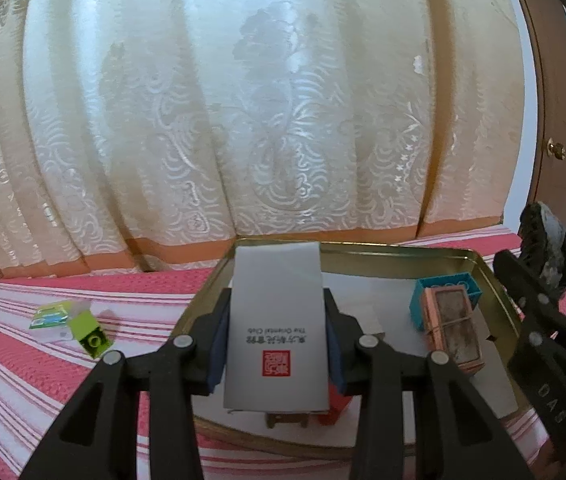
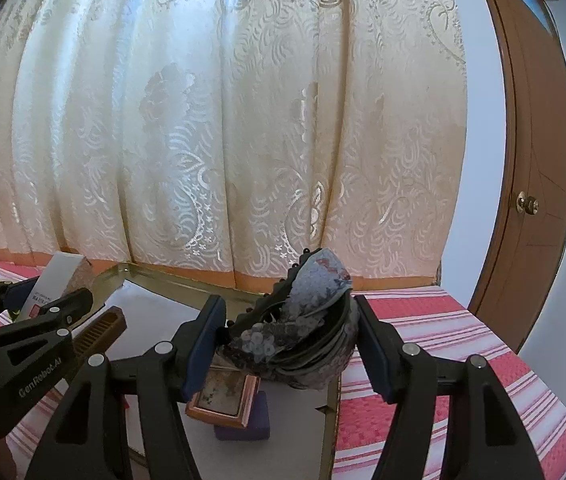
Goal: Organize rigid objects
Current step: 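Lower both held objects into the tray and open both tools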
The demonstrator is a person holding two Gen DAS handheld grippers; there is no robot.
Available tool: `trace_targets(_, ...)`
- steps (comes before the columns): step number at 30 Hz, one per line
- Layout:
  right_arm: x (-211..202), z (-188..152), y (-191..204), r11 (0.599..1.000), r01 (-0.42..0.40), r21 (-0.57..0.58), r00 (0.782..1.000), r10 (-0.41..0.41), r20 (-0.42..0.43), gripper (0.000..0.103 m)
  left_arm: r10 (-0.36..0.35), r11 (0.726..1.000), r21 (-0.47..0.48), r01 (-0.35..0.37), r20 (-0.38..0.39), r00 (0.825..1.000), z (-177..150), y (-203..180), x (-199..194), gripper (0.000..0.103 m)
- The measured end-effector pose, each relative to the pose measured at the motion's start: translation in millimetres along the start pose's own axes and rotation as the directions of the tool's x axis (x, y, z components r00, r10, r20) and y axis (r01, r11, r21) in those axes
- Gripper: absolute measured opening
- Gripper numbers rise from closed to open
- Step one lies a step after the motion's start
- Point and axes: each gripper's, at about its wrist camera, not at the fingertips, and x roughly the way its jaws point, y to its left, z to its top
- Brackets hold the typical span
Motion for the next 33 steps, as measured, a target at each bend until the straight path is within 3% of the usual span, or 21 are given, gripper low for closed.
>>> trace_targets(13, 15, -2, 1, 1.000, 0.005, 0.008, 0.999, -0.004, -0.050, 0.066, -0.019, 1.000, 0.014, 0.020, -0.037, 0.999, -2, -12, 17, 0.040)
trace_targets(33, 32, -9, 9, 0.998, -0.057, 0.008, 0.987, 0.057, -0.152, 0.066, -0.014, 1.000, 0.019, 0.016, -0.071, 0.997, -8, -15, 31, 0.040)
